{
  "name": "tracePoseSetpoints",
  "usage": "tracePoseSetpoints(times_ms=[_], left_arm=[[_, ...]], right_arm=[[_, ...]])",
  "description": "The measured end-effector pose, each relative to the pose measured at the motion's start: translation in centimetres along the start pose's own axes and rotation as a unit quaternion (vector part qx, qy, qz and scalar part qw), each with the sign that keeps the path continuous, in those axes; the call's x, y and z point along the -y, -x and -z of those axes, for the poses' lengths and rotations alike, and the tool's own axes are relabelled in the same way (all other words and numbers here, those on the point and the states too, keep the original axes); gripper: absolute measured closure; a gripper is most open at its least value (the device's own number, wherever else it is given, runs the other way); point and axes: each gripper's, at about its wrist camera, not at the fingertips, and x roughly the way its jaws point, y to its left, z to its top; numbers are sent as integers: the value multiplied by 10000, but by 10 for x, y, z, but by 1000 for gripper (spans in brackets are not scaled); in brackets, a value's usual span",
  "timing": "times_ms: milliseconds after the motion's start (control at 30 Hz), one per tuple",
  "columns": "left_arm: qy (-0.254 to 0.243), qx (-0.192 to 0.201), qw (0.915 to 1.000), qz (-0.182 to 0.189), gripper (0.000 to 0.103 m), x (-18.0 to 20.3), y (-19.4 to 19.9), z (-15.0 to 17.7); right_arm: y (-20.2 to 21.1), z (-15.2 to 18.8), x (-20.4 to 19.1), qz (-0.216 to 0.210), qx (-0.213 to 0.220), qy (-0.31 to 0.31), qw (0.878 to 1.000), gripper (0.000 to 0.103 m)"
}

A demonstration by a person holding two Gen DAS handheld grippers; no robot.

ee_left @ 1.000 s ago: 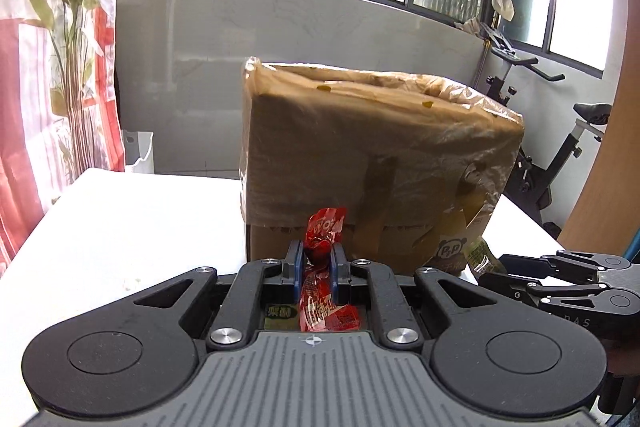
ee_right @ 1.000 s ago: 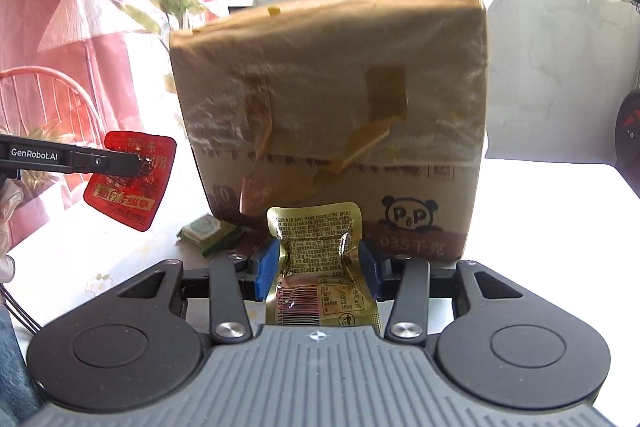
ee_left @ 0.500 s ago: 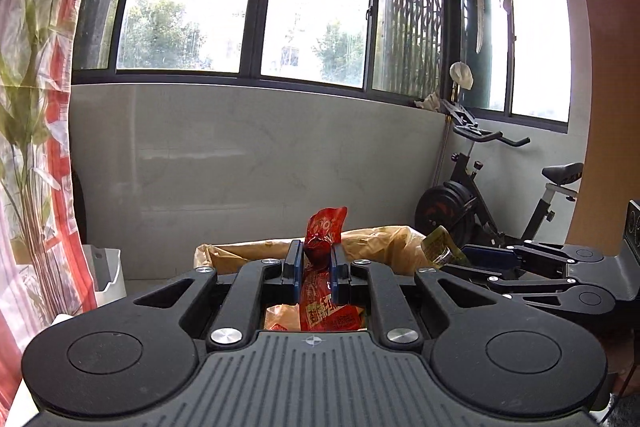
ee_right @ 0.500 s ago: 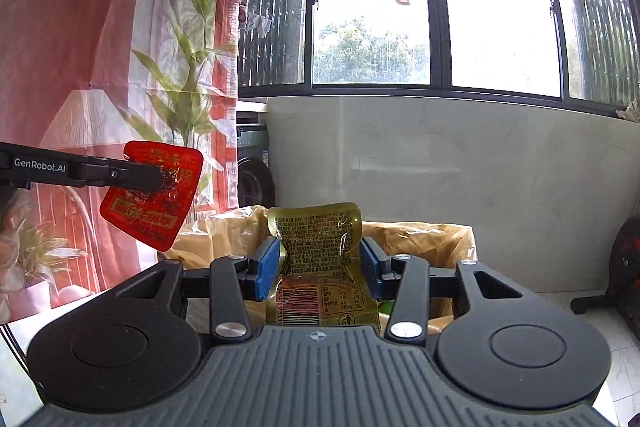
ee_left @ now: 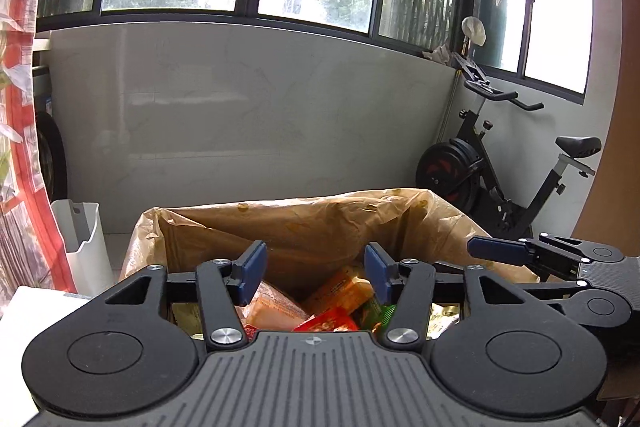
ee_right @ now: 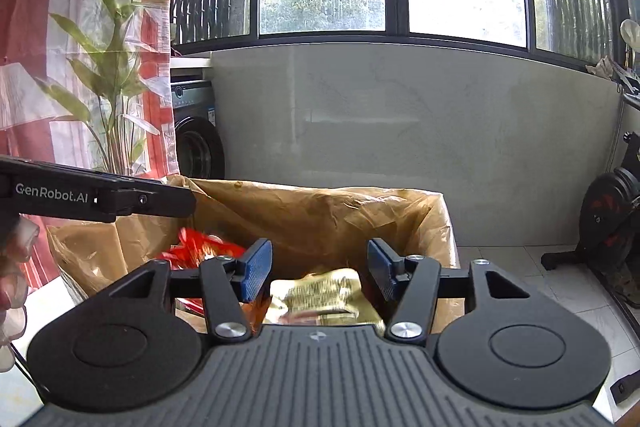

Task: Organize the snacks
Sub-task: 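Open both grippers to drop the items into the box, then move both grippers back toward the remaining snacks by the box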

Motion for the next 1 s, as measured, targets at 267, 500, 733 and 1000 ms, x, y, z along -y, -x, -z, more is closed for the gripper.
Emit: tracePoseSetpoints(times_ms=[267,500,733,1000], left_arm=[[21,-45,9999,-148,44,-29,40,6],[-84,-140,9997,-199,44,-54,88,37],[190,-453,9983,-328,44,-74,102,80],[452,-912,9936,-487,44,-94,91,116]], right_arm=[[40,6,-2,-292,178,-199,9992,43],[80,27,-22,-569,376,-150,9976,43],[97,68,-40,-694,77,-149,9975,43],[69,133,-67,-1158,-979,254,9881,43]])
